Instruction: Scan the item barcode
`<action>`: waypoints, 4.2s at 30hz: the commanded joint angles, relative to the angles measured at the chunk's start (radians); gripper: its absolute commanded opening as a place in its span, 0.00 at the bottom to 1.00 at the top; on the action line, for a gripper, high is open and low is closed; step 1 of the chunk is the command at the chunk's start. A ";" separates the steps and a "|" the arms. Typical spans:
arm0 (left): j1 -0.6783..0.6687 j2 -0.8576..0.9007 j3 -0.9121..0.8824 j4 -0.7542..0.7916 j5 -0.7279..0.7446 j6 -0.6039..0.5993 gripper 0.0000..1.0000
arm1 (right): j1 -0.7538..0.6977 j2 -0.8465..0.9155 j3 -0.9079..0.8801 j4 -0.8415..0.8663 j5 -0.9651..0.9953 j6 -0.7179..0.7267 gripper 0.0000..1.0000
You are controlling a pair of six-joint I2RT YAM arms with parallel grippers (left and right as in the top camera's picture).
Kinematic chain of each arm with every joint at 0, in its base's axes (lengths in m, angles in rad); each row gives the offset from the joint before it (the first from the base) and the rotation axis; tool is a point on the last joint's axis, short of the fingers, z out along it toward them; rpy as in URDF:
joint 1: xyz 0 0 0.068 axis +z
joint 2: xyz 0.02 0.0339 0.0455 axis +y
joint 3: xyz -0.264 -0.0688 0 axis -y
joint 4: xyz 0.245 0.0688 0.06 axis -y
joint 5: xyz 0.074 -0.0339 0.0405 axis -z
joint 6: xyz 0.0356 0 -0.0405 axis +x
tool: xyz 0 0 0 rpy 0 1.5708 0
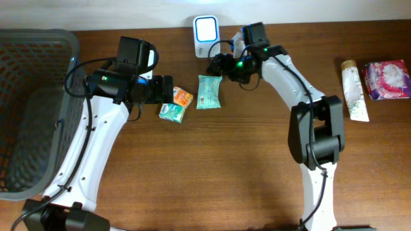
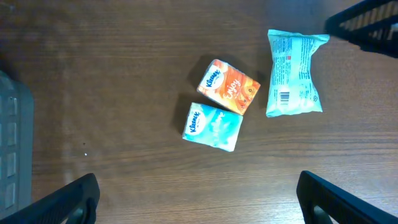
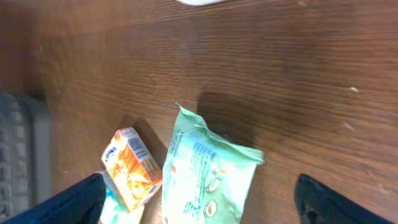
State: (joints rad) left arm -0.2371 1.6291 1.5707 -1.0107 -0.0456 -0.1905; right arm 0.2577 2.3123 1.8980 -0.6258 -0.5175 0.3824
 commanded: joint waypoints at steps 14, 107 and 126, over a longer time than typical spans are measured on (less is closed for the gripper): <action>0.000 -0.003 0.002 -0.001 -0.003 0.005 0.99 | 0.050 0.050 0.068 0.005 0.083 -0.062 0.04; 0.000 -0.002 0.002 -0.001 -0.003 0.005 0.99 | -0.024 0.102 0.211 0.628 0.042 0.431 0.04; 0.000 -0.003 0.002 -0.001 -0.003 0.005 0.99 | 0.037 0.135 0.214 0.720 0.407 0.388 0.04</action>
State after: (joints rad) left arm -0.2371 1.6291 1.5707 -1.0107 -0.0456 -0.1905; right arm 0.3107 2.5072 2.0945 0.0841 -0.0799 0.8005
